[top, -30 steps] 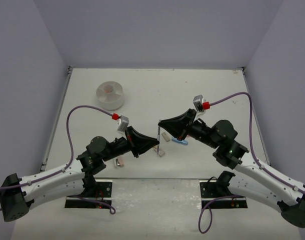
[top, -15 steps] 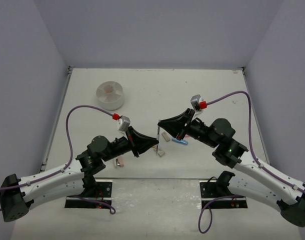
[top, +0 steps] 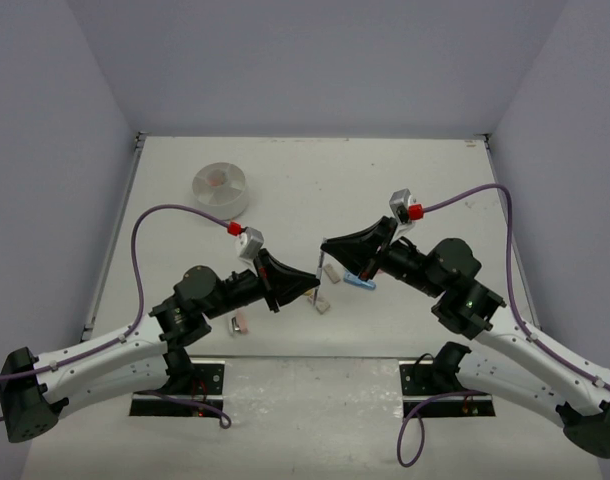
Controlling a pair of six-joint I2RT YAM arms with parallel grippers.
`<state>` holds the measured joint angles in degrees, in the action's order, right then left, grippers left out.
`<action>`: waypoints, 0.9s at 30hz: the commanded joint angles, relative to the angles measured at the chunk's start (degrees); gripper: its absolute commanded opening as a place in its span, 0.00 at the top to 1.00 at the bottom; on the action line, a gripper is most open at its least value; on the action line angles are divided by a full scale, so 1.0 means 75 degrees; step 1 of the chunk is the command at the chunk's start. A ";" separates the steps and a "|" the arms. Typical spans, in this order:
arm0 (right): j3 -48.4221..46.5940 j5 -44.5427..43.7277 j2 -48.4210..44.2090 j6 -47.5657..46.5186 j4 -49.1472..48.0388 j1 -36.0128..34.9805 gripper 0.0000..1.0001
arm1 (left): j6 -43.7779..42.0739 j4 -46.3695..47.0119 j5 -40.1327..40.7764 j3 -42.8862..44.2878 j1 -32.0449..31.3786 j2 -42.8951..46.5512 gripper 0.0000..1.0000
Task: Sort the stationery into containers
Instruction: Close the pen cap on the pen.
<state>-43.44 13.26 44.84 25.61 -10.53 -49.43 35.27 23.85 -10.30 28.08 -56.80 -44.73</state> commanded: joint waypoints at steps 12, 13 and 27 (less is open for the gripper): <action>0.0005 0.0752 -0.0002 -0.0016 0.0629 -0.0067 0.84 | -0.0353 0.0692 0.0165 0.0707 0.0061 0.0177 1.00; -0.0018 0.0752 0.0008 -0.0016 0.0641 -0.0066 0.79 | -0.0376 0.0644 0.0166 0.0741 0.0061 0.0132 1.00; -0.0362 0.1267 0.0364 0.0280 0.0322 -0.0078 0.68 | -0.0614 0.0497 -0.0067 0.0791 0.0061 0.0070 1.00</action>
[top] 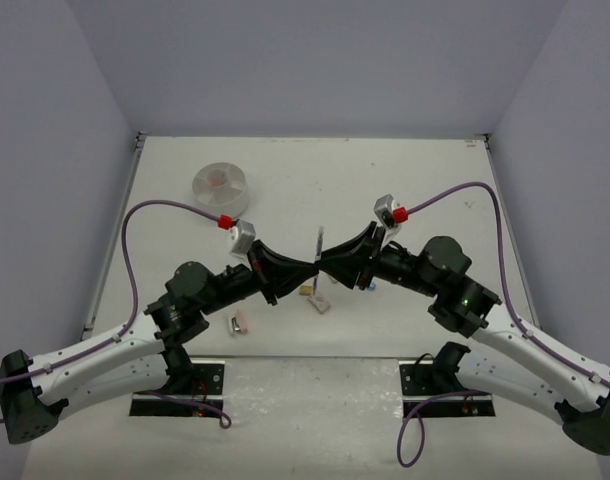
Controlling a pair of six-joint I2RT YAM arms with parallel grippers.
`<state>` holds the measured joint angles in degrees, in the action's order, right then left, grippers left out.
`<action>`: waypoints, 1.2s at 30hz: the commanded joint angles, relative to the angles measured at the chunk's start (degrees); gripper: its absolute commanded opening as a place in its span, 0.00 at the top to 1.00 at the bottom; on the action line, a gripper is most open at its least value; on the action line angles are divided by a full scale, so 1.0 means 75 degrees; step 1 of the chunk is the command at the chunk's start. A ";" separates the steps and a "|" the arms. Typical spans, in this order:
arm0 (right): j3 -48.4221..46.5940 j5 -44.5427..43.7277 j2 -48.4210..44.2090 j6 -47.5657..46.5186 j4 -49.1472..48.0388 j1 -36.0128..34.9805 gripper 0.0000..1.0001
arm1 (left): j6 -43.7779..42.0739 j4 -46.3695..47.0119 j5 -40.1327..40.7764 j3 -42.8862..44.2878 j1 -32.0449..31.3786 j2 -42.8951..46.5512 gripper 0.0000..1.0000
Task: Sort the stationery into containers
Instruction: Close the pen cap on the pen.
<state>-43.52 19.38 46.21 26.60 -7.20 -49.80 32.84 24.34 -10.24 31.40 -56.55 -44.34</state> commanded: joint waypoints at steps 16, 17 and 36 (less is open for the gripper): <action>-0.0311 0.0691 0.0085 0.0287 -0.0651 -0.0038 1.00 | -0.0363 0.0042 0.0215 0.0453 0.0028 -0.0184 0.67; -0.0292 0.0719 0.0085 0.0296 -0.0689 -0.0029 1.00 | -0.0381 0.0080 0.0206 0.0443 0.0028 -0.0203 0.65; -0.0600 0.0603 0.0212 0.0146 -0.0354 -0.0029 0.40 | -0.0500 0.0867 -0.0292 -0.0003 0.0028 0.0123 1.00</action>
<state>-44.42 23.74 48.36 29.16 -11.68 -49.64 31.66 27.03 -12.21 31.68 -56.64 -44.98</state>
